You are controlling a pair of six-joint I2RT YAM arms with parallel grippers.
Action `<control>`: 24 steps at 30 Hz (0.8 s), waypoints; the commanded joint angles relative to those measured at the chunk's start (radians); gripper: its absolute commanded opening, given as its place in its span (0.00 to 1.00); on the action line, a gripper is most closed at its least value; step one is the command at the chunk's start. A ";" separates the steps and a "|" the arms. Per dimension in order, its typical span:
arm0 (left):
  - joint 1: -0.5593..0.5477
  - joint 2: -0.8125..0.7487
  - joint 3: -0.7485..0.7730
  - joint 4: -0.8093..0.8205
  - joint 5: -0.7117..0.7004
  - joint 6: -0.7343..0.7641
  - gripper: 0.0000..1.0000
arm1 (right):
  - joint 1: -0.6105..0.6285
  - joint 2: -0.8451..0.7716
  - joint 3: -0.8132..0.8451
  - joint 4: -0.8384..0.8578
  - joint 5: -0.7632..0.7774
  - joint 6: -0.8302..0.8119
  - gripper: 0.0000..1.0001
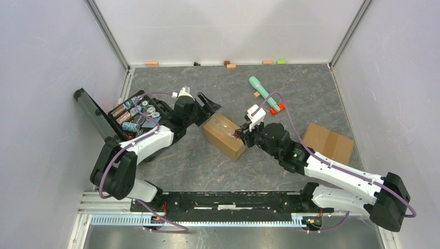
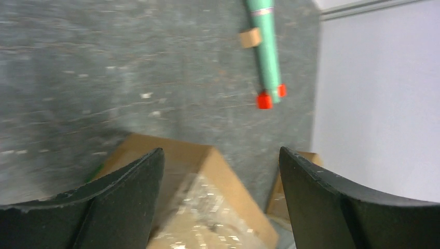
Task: Unpack the express box
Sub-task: Cut the express box at the center of the board.
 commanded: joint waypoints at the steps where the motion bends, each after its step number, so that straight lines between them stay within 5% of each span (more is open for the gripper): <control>1: 0.025 -0.056 0.100 -0.293 -0.048 0.190 0.88 | 0.004 0.018 -0.013 -0.046 -0.002 0.007 0.00; 11: -0.088 -0.123 0.150 -0.284 -0.005 0.146 0.89 | 0.004 0.105 0.040 0.034 -0.037 0.007 0.00; 18: -0.139 -0.054 -0.022 0.153 0.100 -0.006 0.90 | 0.005 0.120 0.060 0.044 -0.038 0.002 0.00; 24: -0.142 0.011 -0.136 0.338 0.106 -0.061 0.90 | 0.004 0.108 0.059 0.025 -0.034 0.002 0.00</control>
